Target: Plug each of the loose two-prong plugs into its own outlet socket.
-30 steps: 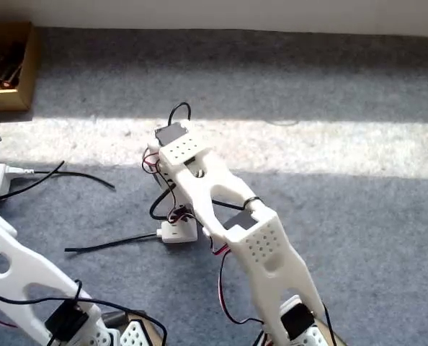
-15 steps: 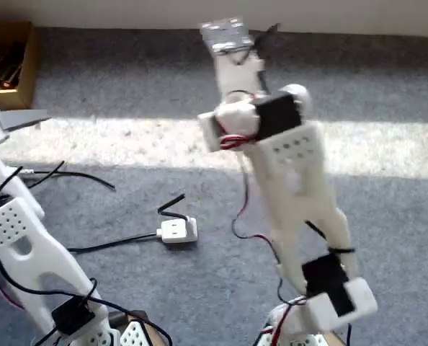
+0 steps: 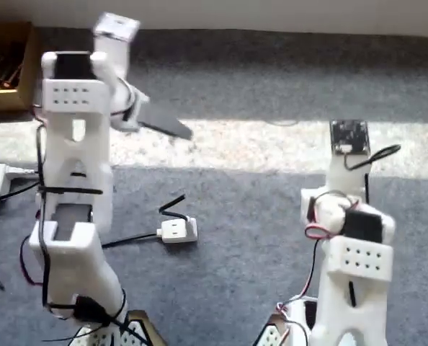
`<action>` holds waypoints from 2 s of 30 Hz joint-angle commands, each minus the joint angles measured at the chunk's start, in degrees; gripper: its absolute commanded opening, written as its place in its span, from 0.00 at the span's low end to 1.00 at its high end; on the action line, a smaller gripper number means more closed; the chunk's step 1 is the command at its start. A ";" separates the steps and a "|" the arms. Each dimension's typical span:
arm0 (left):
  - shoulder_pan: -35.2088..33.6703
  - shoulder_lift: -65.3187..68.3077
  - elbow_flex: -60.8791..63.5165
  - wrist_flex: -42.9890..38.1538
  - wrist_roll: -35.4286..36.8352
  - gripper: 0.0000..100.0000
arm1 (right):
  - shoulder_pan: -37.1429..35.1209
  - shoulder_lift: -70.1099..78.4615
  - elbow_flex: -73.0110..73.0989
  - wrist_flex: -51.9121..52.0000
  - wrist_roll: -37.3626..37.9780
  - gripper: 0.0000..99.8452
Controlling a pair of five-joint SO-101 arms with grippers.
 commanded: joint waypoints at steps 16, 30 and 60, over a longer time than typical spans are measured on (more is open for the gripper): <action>-27.12 -57.01 54.37 -14.68 -23.47 0.67 | 4.09 -9.45 24.04 -12.53 0.18 0.28; 3.91 -58.51 74.33 -20.92 -21.80 0.53 | 3.47 -9.54 26.24 -15.08 0.18 0.28; 22.64 -24.92 74.51 -38.42 -37.63 0.41 | 3.38 -9.54 29.23 -19.82 0.26 0.28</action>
